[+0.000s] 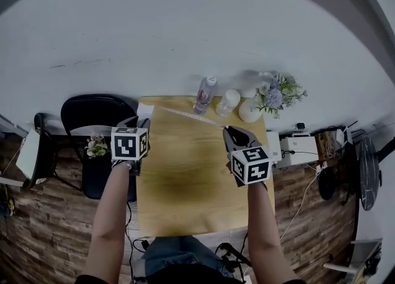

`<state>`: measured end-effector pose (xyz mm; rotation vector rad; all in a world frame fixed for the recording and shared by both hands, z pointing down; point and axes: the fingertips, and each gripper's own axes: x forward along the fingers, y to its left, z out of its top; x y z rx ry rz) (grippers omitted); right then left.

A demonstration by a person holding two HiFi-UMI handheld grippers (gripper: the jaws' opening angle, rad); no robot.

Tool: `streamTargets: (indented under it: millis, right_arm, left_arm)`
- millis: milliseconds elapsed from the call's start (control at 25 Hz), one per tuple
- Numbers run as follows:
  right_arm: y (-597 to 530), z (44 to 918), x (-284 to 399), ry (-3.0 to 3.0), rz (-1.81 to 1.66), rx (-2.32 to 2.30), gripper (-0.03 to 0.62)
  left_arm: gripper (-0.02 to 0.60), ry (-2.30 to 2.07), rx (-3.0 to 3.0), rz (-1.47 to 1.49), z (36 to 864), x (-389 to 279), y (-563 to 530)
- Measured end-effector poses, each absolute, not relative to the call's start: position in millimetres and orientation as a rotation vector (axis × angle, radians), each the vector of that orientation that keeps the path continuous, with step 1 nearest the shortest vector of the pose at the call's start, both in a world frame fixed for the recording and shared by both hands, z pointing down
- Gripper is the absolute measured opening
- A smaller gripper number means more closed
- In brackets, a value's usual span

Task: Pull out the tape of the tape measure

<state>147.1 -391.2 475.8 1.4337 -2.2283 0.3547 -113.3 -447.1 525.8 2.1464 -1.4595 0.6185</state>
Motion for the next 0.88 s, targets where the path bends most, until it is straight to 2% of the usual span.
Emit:
streamTargets:
  millis: [880]
  right_arm:
    - [-449, 611, 130, -2.148, 0.632, 1.436, 0.043]
  left_arm:
    - [0.14, -1.576, 1.996, 0.56, 639, -125, -506]
